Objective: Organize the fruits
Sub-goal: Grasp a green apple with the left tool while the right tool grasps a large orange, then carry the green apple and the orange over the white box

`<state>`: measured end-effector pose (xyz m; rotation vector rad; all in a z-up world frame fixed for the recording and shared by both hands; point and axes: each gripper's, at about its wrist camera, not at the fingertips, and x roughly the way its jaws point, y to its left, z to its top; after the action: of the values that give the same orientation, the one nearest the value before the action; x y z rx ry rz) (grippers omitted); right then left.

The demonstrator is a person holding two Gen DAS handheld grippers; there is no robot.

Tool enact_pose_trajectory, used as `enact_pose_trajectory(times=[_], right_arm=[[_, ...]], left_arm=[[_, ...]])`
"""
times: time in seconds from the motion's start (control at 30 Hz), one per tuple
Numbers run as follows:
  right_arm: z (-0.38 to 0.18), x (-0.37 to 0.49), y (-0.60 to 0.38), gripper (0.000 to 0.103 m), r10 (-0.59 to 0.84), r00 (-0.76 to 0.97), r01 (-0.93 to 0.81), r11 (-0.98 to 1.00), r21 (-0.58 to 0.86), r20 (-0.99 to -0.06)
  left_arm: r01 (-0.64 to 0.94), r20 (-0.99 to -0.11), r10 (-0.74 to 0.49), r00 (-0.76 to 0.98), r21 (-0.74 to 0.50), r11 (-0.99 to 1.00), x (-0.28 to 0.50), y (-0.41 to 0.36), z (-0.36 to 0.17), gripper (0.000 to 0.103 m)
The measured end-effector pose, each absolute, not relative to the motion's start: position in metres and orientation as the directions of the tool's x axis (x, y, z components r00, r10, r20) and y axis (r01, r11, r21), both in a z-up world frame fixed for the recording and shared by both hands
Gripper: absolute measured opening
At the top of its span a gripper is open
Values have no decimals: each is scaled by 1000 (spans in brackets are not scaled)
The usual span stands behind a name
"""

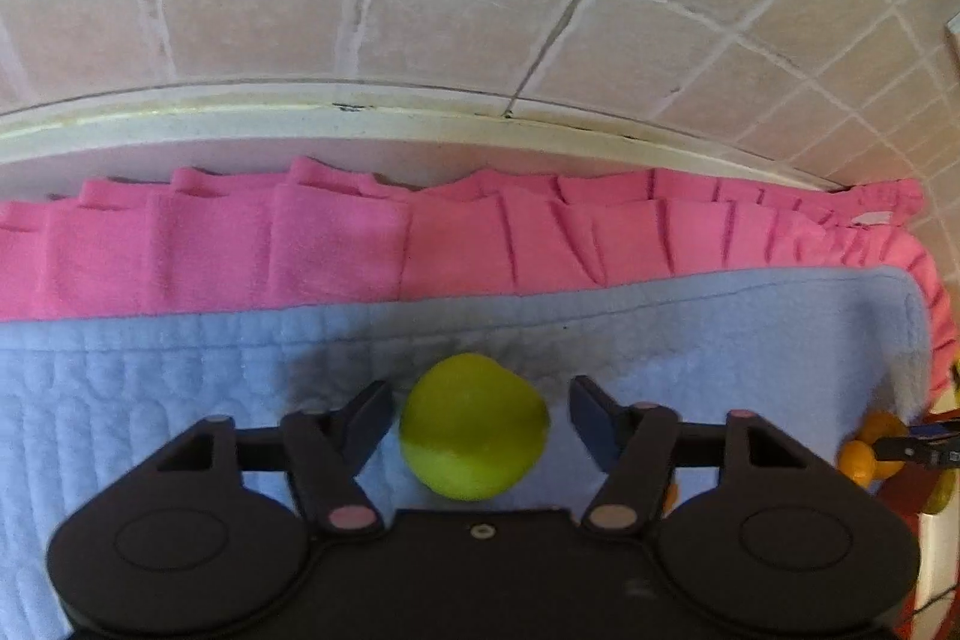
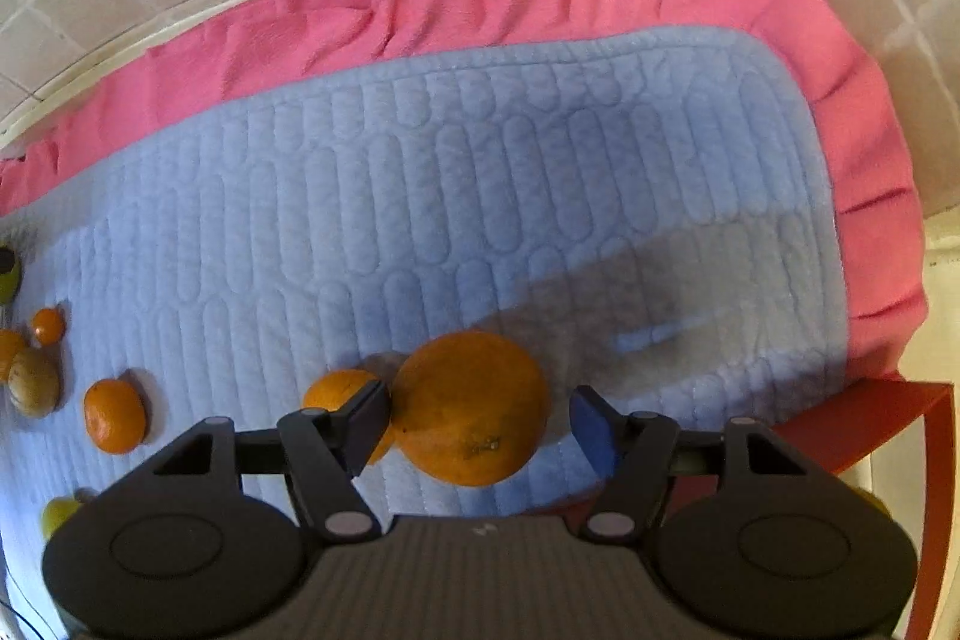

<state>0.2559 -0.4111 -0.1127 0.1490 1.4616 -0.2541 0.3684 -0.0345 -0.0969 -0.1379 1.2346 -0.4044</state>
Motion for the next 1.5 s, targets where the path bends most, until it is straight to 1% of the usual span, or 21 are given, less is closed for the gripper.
enact_pose_trajectory(times=[0.03, 0.07, 0.13, 0.27, 0.37, 0.47, 0.6, 0.77, 0.9, 1.07, 1.13, 1.23, 1.33, 1.4, 1.5], right_arm=[[-112, 257, -412, 60, -76, 98, 252, 966, -49, -992], [-111, 255, -411, 59, -72, 105, 243, 969, -44, -992], [-110, 254, -407, 59, -82, 98, 220, 974, -58, -992], [-114, 258, -403, 60, -94, 89, 218, 973, -73, -992], [-116, 262, -406, 61, -88, 87, 251, 966, -63, -992], [-118, 259, -416, 62, -47, 98, 311, 950, -14, -994], [-121, 246, -442, 60, 49, 164, 432, 894, 116, -985], [-103, 220, -435, 58, 23, 286, 422, 894, 148, -958], [-66, 200, -434, 58, 72, 395, 425, 869, 252, -916], [3, 152, -439, 58, 69, 548, 388, 862, 326, -834], [39, 119, -443, 58, 37, 606, 378, 866, 328, -795], [86, 65, -449, 58, -61, 675, 384, 880, 280, -736], [119, 8, -456, 59, -177, 709, 424, 880, 213, -682], [132, -26, -458, 59, -254, 709, 464, 871, 163, -658], [133, -68, -462, 59, -350, 677, 526, 845, 93, -647]], left_arm=[[230, -890, -360, 282, -301, 925, 368, -36, -97, 62], [242, -886, -360, 293, -295, 924, 366, -36, -96, 62], [255, -882, -361, 303, -290, 922, 364, -37, -95, 62], [234, -877, -358, 321, -293, 927, 361, -36, -97, 63], [269, -879, -336, 337, -252, 929, 356, -43, -96, 63], [274, -872, -324, 366, -232, 933, 352, -46, -96, 64], [270, -864, -317, 392, -221, 937, 345, -46, -94, 62], [277, -844, -286, 454, -171, 945, 331, -47, -80, 61], [318, -800, -313, 512, -162, 934, 316, -52, -50, 61], [405, -725, -368, 582, -134, 905, 289, -87, 1, 61], [463, -692, -417, 589, -134, 876, 273, -110, 22, 61], [572, -630, -532, 566, -164, 803, 243, -154, 55, 61], [696, -564, -651, 508, -176, 696, 207, -203, 82, 61], [768, -535, -720, 442, -189, 612, 183, -237, 95, 61], [843, -524, -788, 324, -217, 492, 150, -286, 102, 61]])
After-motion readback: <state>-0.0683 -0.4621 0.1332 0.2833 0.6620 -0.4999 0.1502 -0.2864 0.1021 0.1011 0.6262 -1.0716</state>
